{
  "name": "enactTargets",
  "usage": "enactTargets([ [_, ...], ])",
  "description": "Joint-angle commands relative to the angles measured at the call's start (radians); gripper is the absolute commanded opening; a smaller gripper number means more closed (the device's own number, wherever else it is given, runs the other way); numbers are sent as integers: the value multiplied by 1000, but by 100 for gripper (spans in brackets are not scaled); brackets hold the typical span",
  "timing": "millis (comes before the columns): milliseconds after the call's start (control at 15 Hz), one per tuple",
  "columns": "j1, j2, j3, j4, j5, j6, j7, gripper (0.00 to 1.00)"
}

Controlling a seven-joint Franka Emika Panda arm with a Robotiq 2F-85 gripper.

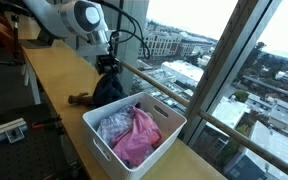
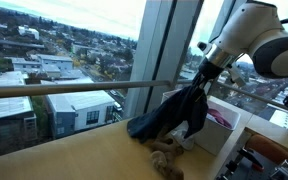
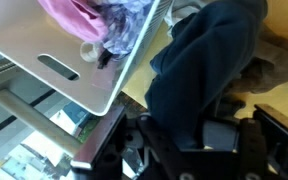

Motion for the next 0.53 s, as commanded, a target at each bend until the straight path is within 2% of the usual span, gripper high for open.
enactTargets([
  [0, -67, -156, 40, -5, -9, -98, -21, 0],
  [267, -136, -302, 58, 16, 4, -186, -58, 0],
  [467, -186, -357, 57, 48, 4, -223, -80, 0],
])
